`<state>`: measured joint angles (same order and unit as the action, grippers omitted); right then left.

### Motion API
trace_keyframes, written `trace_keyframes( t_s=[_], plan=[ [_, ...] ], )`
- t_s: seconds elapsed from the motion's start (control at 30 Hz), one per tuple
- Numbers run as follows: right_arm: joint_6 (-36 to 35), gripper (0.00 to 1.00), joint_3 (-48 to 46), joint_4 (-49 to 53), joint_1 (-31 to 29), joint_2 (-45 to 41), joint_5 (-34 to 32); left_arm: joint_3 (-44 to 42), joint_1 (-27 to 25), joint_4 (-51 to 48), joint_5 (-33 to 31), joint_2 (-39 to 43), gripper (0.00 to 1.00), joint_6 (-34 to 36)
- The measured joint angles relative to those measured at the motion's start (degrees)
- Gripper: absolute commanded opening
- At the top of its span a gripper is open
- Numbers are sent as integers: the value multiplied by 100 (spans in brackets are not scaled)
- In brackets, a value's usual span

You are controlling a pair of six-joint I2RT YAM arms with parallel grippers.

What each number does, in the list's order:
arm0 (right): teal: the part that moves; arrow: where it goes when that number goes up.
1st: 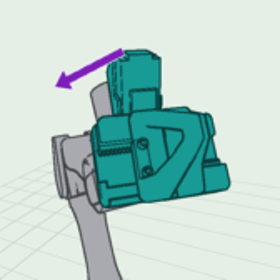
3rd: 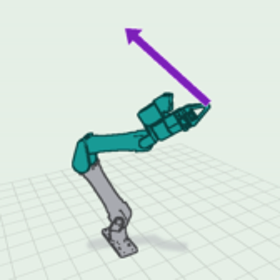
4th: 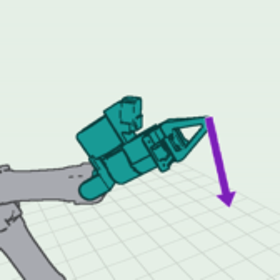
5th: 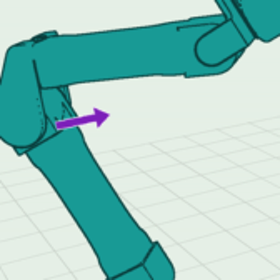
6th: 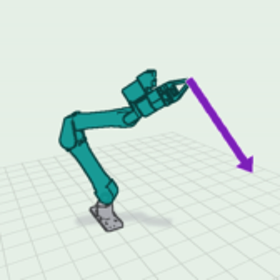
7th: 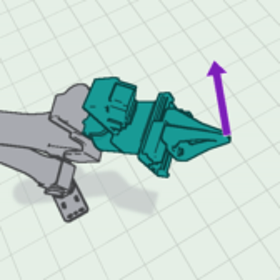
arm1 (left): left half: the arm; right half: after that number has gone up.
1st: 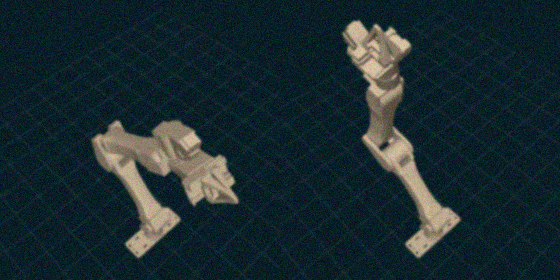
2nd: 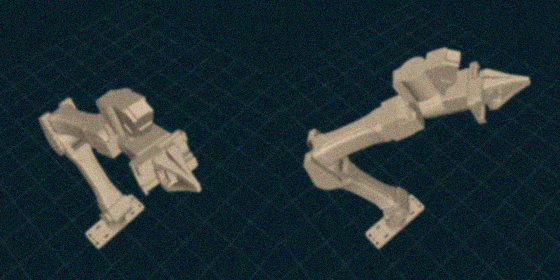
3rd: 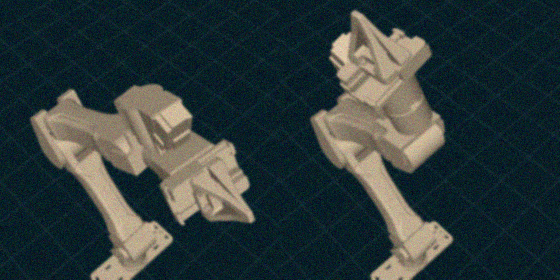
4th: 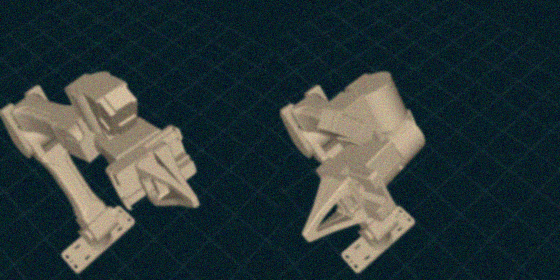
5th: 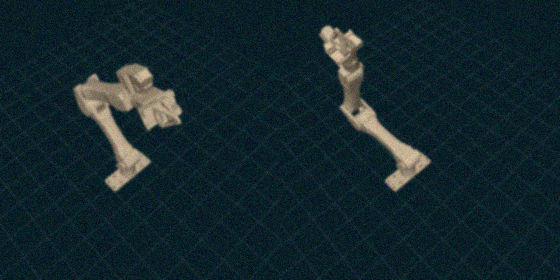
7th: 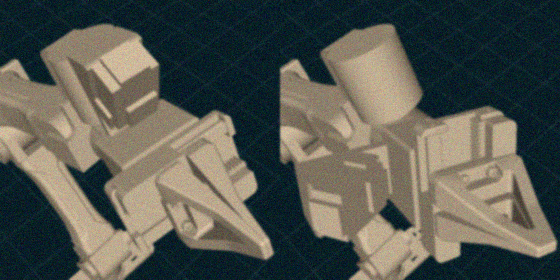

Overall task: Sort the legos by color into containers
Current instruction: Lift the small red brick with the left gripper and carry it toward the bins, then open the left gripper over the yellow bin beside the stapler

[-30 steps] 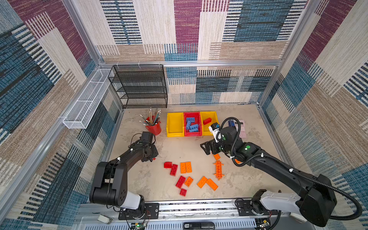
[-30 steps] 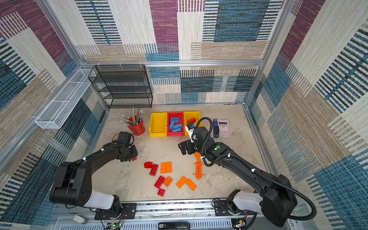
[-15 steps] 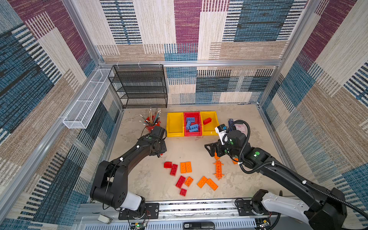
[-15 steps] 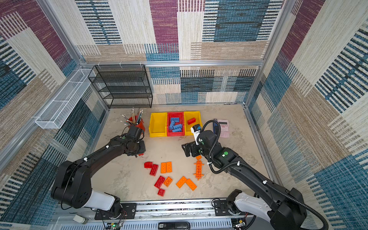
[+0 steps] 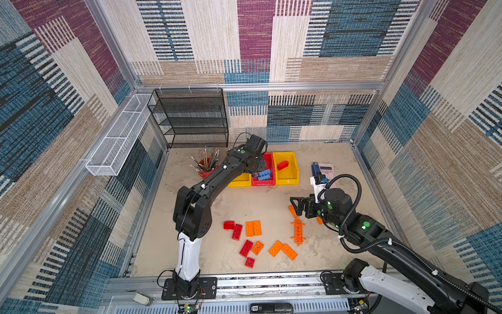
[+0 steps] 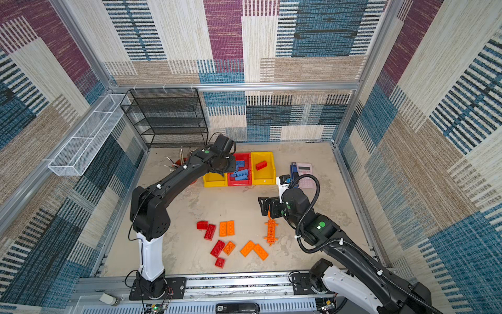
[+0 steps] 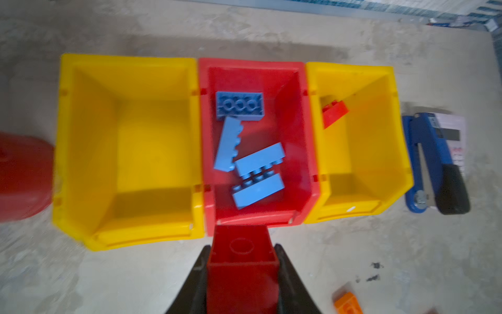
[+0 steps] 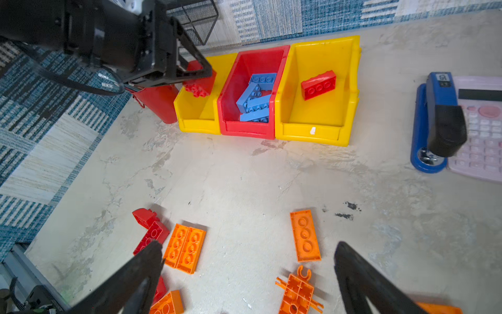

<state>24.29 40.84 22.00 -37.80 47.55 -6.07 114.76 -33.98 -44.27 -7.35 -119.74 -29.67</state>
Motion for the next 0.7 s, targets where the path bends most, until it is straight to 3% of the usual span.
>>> trace_keyframes(
  t_s=[0.2,0.4,0.57,0.63,0.7],
  plan=[
    [223,99,-11,46,7,-313,-269,1808,-271,-111,376,-1235,20,339],
    [337,99,125,229,7,-332,-450,2621,-356,166,723,-2094,20,540],
    [391,99,264,304,7,-289,-570,2809,-339,527,975,-2437,23,538],
    [393,99,326,337,7,-234,-621,2817,-330,671,1064,-2505,29,529],
    [393,99,380,380,7,-170,-658,2833,-326,826,1071,-2559,49,516]
  ],
)
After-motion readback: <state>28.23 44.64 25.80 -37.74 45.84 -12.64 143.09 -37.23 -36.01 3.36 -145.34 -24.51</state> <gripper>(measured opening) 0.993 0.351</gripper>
